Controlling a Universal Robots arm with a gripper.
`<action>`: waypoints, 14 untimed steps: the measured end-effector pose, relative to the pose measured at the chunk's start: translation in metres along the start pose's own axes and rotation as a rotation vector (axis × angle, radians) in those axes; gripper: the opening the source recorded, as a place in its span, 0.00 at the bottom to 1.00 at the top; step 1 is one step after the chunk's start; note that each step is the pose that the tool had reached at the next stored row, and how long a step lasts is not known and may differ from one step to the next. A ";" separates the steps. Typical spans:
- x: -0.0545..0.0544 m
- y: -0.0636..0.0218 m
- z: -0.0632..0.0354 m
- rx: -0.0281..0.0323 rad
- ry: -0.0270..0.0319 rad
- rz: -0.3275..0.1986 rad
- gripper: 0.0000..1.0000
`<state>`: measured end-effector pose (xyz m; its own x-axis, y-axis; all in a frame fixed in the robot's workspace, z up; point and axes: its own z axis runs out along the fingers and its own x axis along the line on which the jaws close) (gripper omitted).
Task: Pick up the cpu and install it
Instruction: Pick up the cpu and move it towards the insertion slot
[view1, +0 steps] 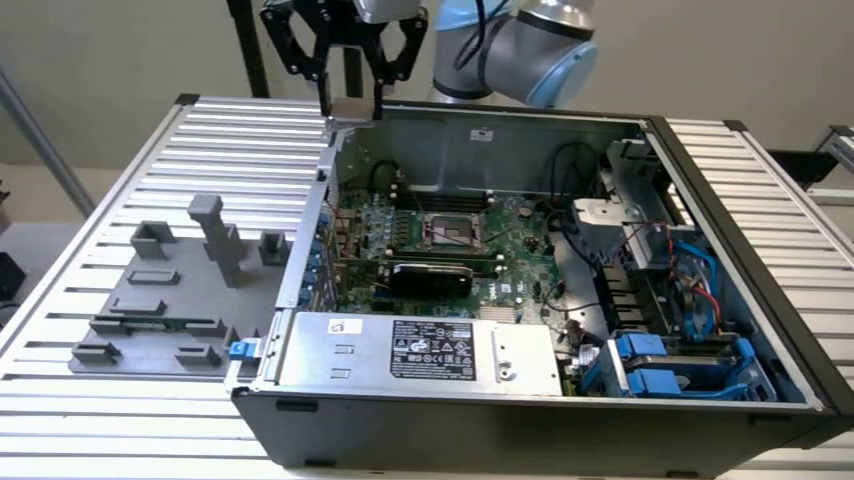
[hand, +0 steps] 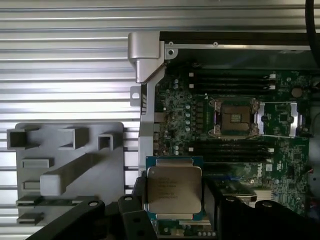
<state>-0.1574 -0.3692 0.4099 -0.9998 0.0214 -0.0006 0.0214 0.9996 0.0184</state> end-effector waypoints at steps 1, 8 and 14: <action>-0.004 0.0011 0.0004 -0.0001 0.0000 0.000 0.55; -0.036 0.0114 0.0084 0.0000 0.0006 0.000 0.55; -0.063 0.0247 0.0195 0.0000 0.0009 0.000 0.55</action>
<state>-0.0941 -0.3455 0.3909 -0.9998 0.0214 0.0003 0.0214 0.9996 0.0184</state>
